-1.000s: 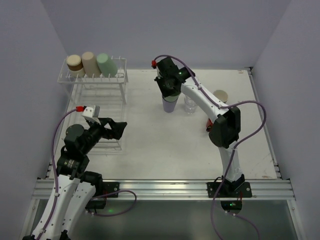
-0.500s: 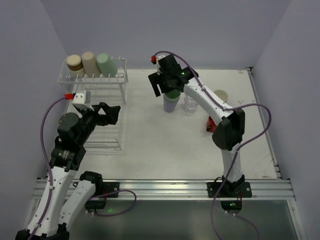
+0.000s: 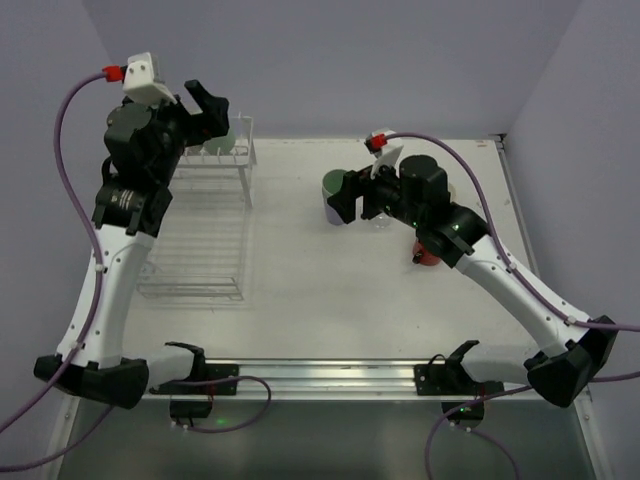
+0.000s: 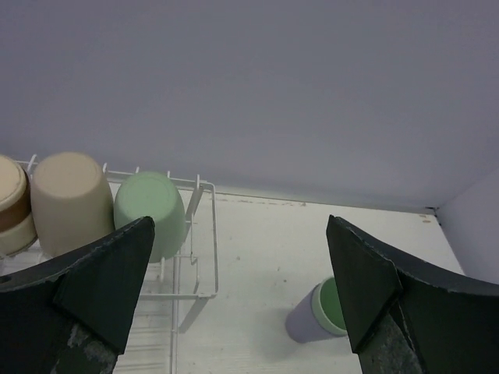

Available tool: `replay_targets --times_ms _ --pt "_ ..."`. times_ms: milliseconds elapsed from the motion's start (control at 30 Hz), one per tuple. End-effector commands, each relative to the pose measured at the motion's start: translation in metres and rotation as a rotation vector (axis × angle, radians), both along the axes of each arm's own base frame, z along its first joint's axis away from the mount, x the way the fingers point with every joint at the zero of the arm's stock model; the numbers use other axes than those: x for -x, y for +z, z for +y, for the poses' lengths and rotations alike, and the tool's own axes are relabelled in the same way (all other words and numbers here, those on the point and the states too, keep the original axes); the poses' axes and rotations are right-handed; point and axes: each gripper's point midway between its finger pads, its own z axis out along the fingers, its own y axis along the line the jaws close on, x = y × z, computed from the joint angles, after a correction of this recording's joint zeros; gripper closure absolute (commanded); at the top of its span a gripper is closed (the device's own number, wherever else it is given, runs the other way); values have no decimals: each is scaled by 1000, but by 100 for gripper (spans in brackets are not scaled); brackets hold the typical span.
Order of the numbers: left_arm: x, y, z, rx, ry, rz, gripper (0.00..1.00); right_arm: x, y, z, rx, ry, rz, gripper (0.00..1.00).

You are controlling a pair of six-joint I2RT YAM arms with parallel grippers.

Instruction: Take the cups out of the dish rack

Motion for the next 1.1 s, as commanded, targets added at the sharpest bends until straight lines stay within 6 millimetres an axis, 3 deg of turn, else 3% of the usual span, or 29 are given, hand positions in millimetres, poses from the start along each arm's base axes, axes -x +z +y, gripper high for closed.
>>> replay_targets --times_ms 0,67,200,300,633,800,1067 --pt "-37 -21 5 -52 70 91 5 -4 -6 10 -57 19 -10 24" --pt "-48 -19 10 -60 106 91 9 -5 -7 8 -55 7 -10 24" --pt "-75 -44 17 -99 171 148 13 -4 -8 14 -62 34 -4 25" --pt "-85 -56 24 -119 217 166 15 -4 -9 15 -61 37 -1 25" --pt "-106 -84 45 -222 341 212 13 -7 -12 19 -56 44 9 25" --pt "-119 -102 38 -244 301 253 14 -9 -16 20 -50 43 16 25" --pt "-131 -109 40 -250 301 260 14 -11 -22 22 -41 42 31 25"
